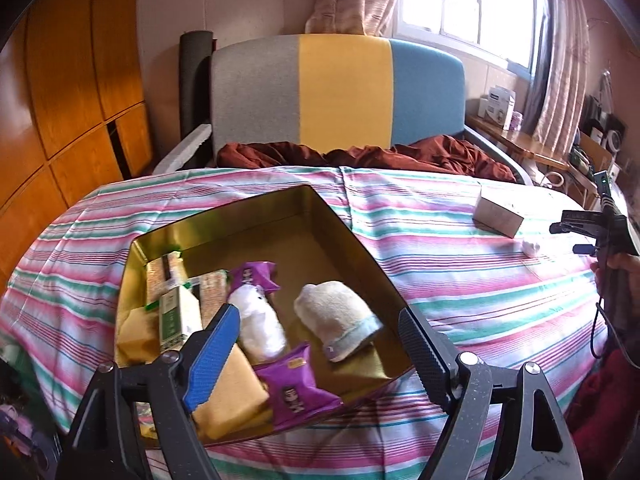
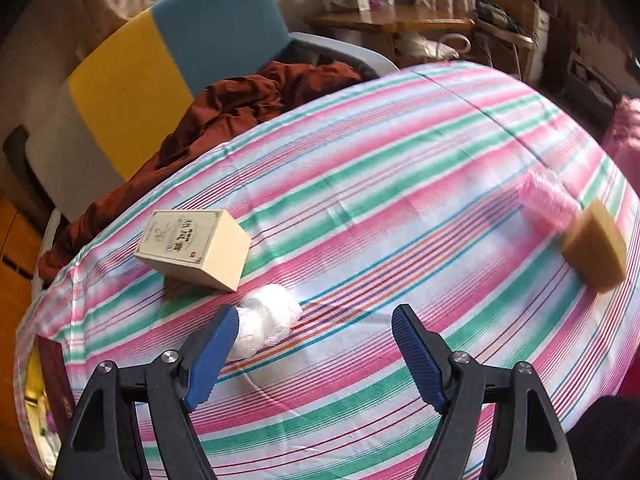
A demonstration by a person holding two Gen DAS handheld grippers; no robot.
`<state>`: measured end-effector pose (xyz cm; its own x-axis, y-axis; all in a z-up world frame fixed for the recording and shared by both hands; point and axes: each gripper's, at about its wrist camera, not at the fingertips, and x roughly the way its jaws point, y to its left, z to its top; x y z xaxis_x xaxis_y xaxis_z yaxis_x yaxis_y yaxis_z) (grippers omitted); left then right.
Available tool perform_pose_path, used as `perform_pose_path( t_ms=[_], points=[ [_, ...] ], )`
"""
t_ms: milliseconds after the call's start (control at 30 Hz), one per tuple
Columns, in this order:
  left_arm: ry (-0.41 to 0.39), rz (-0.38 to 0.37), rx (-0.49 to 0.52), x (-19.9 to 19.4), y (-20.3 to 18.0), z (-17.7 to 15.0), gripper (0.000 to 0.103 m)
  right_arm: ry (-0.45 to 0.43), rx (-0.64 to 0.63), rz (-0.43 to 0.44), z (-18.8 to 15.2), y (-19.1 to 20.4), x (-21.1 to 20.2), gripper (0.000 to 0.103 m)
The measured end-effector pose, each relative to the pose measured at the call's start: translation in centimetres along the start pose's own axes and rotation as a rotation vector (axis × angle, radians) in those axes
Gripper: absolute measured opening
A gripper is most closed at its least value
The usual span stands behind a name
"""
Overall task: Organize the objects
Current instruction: 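Move the right tool back and grasp the plastic-wrapped white ball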
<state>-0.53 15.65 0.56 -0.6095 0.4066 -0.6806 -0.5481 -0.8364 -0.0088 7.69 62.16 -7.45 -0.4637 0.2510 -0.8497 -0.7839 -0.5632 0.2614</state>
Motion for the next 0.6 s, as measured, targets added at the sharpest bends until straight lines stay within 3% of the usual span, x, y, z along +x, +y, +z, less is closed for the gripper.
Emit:
perform_pose_path(
  t_ms=[167,300,433,467,500,533,600],
  points=[
    [0.019,-0.039,0.016,1.0,-1.5,0.4,0.083,0.01,-0.072,0.054,-0.1,1.6,0.3,0.08],
    [0.028,-0.065,0.04,1.6,-2.8,0.7,0.083,0.032,-0.206,0.0,-0.4,4.2,1.8,0.08],
    [0.032,-0.09,0.058,2.0,-3.9,1.2,0.083,0.091,-0.255,-0.028,-0.5,4.9,4.0,0.079],
    [0.032,-0.098,0.062,2.1,-4.1,1.4,0.083,0.105,-0.26,-0.032,-0.5,4.9,4.5,0.073],
    [0.03,-0.105,0.069,2.1,-4.5,1.5,0.083,0.114,-0.268,-0.048,-0.6,5.0,4.9,0.052],
    [0.028,-0.109,0.075,2.2,-4.9,1.7,0.083,0.119,-0.277,-0.063,-0.6,5.0,5.1,0.044],
    [0.033,-0.123,0.081,2.5,-5.5,2.0,0.083,0.133,-0.292,-0.073,-0.8,5.0,5.3,0.04]
  ],
)
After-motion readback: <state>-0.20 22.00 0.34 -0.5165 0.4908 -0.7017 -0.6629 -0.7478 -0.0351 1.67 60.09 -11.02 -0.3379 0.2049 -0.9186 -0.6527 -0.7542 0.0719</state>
